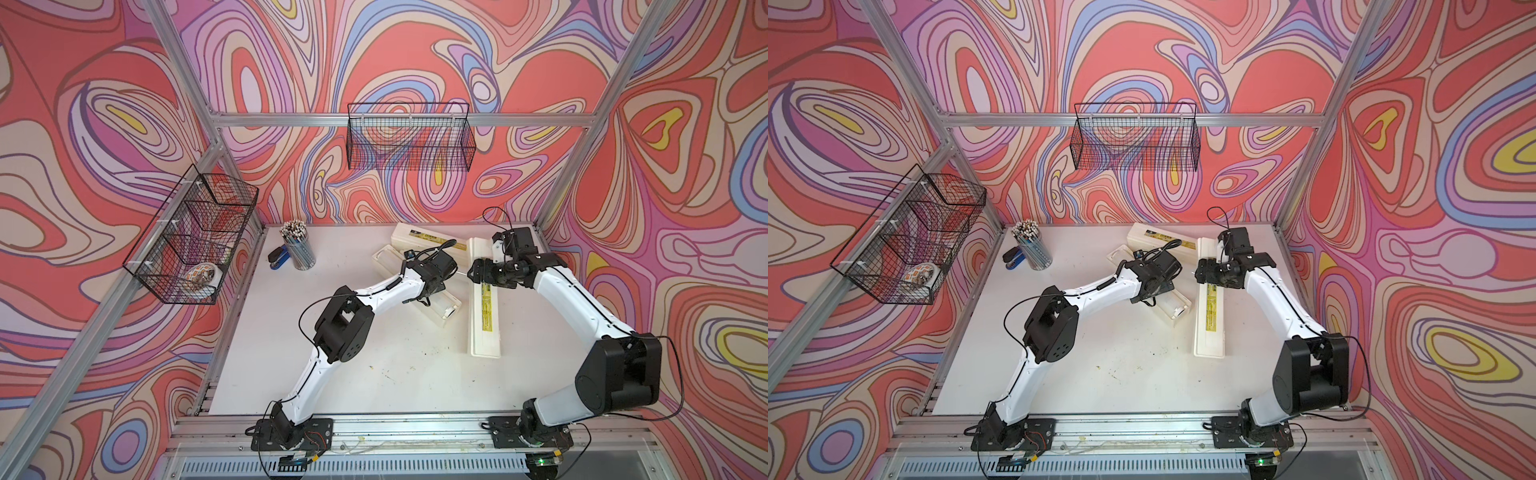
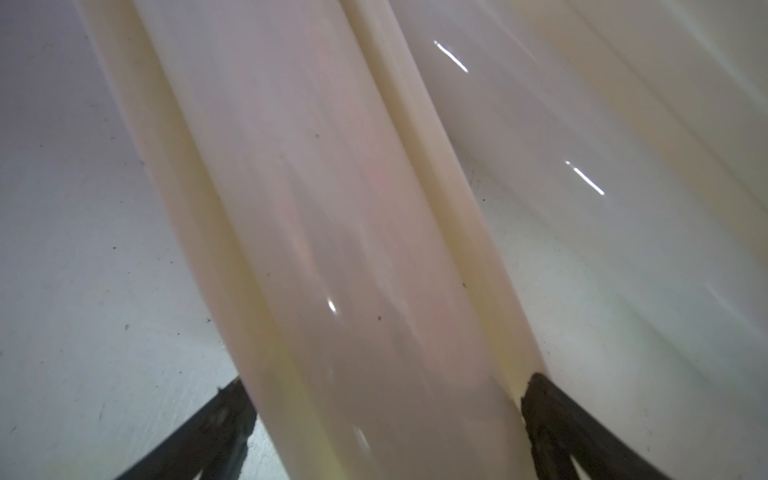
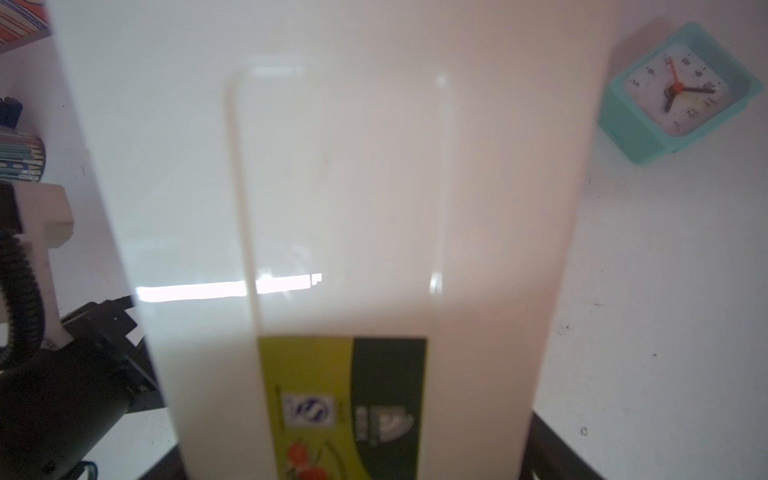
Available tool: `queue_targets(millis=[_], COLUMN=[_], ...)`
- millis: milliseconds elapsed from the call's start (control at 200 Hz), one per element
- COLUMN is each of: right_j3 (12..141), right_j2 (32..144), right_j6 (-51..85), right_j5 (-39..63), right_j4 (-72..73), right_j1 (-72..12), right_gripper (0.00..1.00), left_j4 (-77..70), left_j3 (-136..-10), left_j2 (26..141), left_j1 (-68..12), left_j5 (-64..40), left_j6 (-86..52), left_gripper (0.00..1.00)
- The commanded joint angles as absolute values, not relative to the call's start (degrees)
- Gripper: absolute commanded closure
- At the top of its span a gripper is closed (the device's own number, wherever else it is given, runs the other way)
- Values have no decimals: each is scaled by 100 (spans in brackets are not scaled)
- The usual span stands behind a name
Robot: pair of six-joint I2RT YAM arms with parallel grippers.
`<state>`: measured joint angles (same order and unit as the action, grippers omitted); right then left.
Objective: Put plastic wrap rolls into dispensers
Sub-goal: Adjust the plastic wrap cutting box at the center of the board.
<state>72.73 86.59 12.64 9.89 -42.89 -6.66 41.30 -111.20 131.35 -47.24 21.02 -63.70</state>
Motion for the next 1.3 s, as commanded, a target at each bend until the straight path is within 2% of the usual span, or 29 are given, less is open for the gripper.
queue_targets(millis=[0,205,396,616,801,1102,1137,1227,1297], right_j3=[7205,7220,7353,7606,7891,8477,8573,8888,9009], right_j2=[8562,8604,8661,8651,8745,9150,9254,9483,9547], right_j6=[1178,1203,1321,1778,2032,2509,2563,2771,2995], right_j5=[1112,1098,1102,934,419,-164,-236,-454,-619], right_j4=[-4188,-4206,-4293,-4457,-4618,-4759,-4817,-5011,-5096], right_j1=[-636,-638,-639,-677,-1091,-1804,-1943,-2210,-2336], right_gripper=[62,62,62,63,64,64,64,64,63], left_j4=[4327,3712,3736,3666,3520,3334,3275,3405,3427], left_j3=[-10844,-9826,-9500,-8766,-8094,-6878,-6791,-6851,-6972], left_j2=[13261,12860,12727,12136,11693,10675,10600,10437,10190], left_j1=[-4702,-4677,-4671,-4678,-4745,-4821,-4816,-4820,-4820], left_j5=[2140,1503,930,447,71,185,130,339,654], left_j6=[-5961,-4719,-3917,-3657,-3595,-3889,-3926,-3954,-3706], left_gripper=[3,19,22,24,26,24,20,1,0])
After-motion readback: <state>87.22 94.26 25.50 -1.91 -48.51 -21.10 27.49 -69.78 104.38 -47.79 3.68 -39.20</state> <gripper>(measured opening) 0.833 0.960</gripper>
